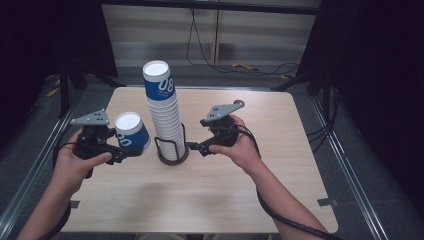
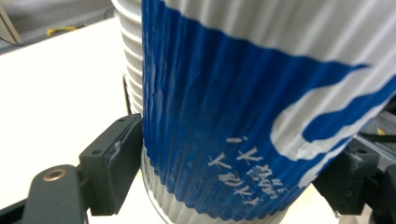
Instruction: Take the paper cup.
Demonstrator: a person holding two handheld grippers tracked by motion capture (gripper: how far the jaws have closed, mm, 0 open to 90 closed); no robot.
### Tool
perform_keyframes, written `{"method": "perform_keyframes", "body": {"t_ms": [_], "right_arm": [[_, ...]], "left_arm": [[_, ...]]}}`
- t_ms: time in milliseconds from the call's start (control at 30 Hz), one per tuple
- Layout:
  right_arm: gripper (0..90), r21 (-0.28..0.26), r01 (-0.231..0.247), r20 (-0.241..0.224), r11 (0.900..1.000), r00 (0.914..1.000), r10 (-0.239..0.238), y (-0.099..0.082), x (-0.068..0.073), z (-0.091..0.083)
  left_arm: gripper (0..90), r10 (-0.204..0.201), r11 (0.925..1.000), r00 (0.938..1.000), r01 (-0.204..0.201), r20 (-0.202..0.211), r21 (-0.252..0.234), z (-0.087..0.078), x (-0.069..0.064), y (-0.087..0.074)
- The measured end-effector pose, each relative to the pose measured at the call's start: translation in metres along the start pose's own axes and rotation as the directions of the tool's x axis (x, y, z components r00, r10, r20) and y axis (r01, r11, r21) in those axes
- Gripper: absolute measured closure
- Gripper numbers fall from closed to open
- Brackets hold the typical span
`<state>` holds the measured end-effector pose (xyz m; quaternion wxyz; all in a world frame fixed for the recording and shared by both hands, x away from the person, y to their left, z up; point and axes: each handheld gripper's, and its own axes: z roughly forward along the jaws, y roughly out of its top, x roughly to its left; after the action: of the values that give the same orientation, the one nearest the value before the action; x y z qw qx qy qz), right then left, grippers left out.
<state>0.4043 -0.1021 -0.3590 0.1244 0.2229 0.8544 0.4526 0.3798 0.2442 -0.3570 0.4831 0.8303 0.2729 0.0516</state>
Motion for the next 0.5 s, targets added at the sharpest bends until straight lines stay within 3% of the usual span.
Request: {"method": "perform_keyframes", "body": {"t_ms": [167,500], "right_arm": [[12.3,0.021,-0.007,-0.003,0.9998,1.0000,0.007,-0.014,-0.002,-0.003],[12.4,0.013,-0.021,-0.001,0.9997,0.9998,0.021,-0.029,-0.005,-0.013]], "left_arm": [[18.3,-0.023,0.9997,0.9996,0.022,0.019,0.012,0.008,-0.004,-0.011],[18.4,-0.010,0.9973,0.9995,0.008,0.029,0.073,0.022,-0.010,-0.023]]}}
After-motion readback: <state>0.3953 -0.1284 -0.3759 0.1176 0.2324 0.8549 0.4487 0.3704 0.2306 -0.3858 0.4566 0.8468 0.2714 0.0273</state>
